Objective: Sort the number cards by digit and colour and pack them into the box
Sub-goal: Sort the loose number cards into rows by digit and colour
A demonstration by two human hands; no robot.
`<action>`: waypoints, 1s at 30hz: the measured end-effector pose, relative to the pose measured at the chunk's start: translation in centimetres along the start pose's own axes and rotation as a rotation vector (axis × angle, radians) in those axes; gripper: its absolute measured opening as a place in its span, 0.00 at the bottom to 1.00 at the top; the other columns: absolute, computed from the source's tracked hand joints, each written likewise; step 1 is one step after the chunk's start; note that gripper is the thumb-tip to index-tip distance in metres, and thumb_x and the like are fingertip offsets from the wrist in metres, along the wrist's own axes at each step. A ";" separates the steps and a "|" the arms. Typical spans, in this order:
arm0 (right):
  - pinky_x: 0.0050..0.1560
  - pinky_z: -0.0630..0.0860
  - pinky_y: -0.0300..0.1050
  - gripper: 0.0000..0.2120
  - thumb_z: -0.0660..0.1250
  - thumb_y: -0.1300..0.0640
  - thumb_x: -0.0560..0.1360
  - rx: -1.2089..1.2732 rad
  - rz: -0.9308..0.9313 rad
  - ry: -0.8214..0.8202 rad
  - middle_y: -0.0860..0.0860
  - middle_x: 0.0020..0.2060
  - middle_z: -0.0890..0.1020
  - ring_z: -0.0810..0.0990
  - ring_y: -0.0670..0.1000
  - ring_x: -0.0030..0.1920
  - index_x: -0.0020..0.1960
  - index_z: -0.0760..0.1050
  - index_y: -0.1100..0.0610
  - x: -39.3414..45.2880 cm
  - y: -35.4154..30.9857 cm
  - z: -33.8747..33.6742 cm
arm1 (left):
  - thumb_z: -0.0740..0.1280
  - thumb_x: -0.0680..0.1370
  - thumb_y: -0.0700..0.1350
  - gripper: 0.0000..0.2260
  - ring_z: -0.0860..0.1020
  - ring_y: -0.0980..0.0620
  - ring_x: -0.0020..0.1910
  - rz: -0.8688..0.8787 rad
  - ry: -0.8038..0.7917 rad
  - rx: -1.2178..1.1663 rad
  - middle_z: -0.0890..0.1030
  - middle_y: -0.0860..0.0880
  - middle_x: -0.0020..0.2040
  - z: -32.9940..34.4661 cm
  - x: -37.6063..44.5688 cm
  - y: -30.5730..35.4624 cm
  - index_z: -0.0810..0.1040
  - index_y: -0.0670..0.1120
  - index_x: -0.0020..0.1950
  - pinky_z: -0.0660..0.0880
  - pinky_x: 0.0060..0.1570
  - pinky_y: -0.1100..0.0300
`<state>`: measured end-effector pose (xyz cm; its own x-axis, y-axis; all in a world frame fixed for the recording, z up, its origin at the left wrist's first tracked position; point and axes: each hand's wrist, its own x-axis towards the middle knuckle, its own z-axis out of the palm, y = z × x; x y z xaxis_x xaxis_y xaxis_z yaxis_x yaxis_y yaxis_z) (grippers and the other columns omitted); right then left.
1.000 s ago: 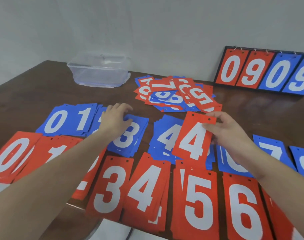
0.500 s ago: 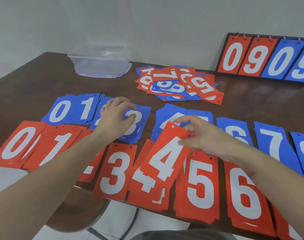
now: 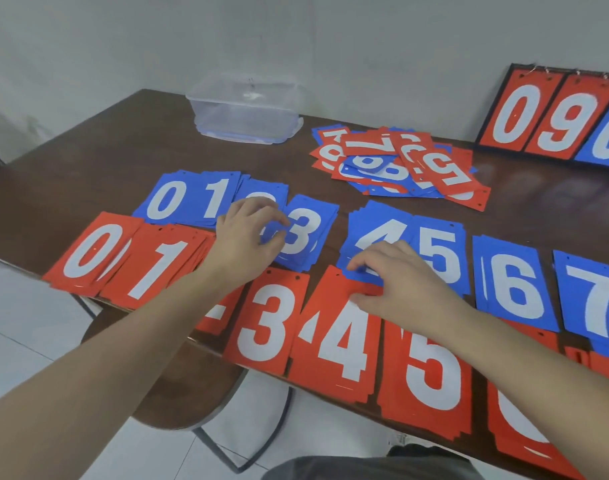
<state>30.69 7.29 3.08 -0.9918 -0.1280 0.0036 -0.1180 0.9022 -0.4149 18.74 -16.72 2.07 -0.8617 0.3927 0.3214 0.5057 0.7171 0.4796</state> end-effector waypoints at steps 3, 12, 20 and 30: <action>0.62 0.67 0.42 0.18 0.72 0.45 0.75 0.032 0.000 0.037 0.38 0.59 0.74 0.67 0.44 0.61 0.62 0.74 0.43 0.4 0.8 -0.7 | 0.70 0.78 0.43 0.09 0.66 0.50 0.70 0.023 -0.011 -0.019 0.75 0.54 0.65 0.4 0.7 0.5 0.81 0.52 0.56 0.58 0.62 0.52; 0.58 0.64 0.36 0.12 0.71 0.51 0.78 0.084 0.121 0.149 0.42 0.59 0.76 0.70 0.46 0.62 0.60 0.76 0.46 1.7 8.2 -4.8 | 0.68 0.79 0.44 0.10 0.72 0.49 0.65 0.133 -0.097 -0.075 0.77 0.55 0.62 4.0 6.1 4.3 0.79 0.51 0.59 0.66 0.63 0.50; 0.56 0.75 0.44 0.09 0.69 0.52 0.79 0.153 0.253 0.212 0.42 0.57 0.77 0.75 0.46 0.59 0.57 0.74 0.42 2.6 15.9 -9.0 | 0.66 0.80 0.45 0.13 0.71 0.50 0.67 0.059 -0.197 -0.058 0.77 0.54 0.65 9.0 12.7 7.0 0.76 0.53 0.65 0.66 0.69 0.45; 0.54 0.73 0.42 0.08 0.69 0.52 0.78 0.152 0.277 0.255 0.42 0.54 0.76 0.75 0.47 0.57 0.56 0.75 0.43 7.1 22.6 -9.6 | 0.66 0.80 0.45 0.11 0.75 0.47 0.62 0.023 -0.099 0.022 0.78 0.50 0.61 12.6 21.0 5.9 0.77 0.49 0.62 0.71 0.62 0.51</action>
<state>20.54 30.72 2.48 -0.9677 0.2351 0.0904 0.1454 0.8144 -0.5618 3.15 3.01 1.36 -0.8502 0.4634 0.2498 0.5255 0.7193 0.4543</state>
